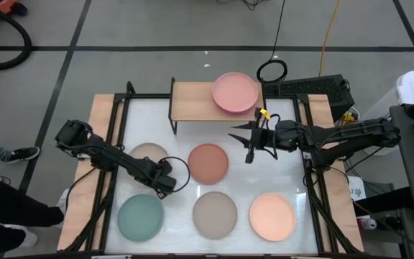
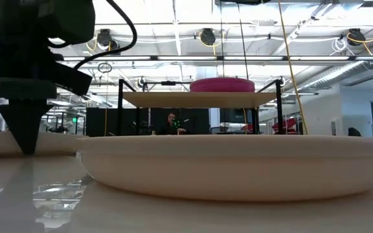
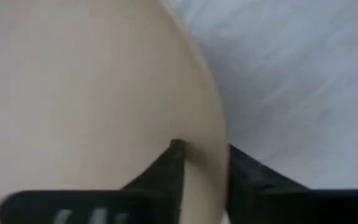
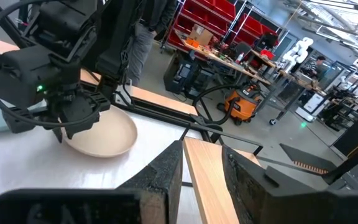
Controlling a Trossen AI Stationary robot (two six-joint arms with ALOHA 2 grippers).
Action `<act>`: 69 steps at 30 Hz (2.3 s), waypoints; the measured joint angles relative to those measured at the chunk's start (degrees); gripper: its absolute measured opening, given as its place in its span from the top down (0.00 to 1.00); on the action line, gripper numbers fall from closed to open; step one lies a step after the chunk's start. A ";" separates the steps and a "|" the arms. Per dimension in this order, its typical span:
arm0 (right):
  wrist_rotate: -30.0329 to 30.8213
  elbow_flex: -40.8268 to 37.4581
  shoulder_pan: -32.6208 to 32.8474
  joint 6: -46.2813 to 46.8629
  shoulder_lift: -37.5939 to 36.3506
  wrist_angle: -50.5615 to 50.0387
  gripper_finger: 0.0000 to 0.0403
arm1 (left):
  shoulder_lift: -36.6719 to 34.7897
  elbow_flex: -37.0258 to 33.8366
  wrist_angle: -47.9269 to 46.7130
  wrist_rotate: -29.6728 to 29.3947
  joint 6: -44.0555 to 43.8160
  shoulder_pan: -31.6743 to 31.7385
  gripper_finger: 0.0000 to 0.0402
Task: Place and stack plates onto a shelf
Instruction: Stack the light gray plate on top of the light brown plate on the shelf
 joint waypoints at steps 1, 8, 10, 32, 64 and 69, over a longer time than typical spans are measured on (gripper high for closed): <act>-0.02 0.00 0.00 0.00 0.00 0.00 0.76 | -0.05 0.06 0.00 -0.24 0.11 0.06 0.85; -0.02 0.00 0.00 0.00 0.00 0.00 0.76 | 0.06 6.85 -5.94 -2.20 5.76 -0.20 0.97; -0.02 0.00 0.00 0.00 0.00 0.00 0.76 | -0.72 11.52 -10.46 -3.94 7.28 -1.01 0.97; 7.51 -0.07 3.85 1.00 -12.72 -3.07 0.76 | -0.87 43.58 4.28 -27.12 82.82 15.00 0.97; 7.34 -0.04 6.16 -6.20 -19.98 -5.60 0.76 | 13.16 43.58 25.75 -4.60 119.21 38.94 0.79; 7.50 -0.04 4.70 -3.54 -19.65 -5.98 0.76 | 13.18 43.58 25.91 -4.67 117.33 38.14 0.64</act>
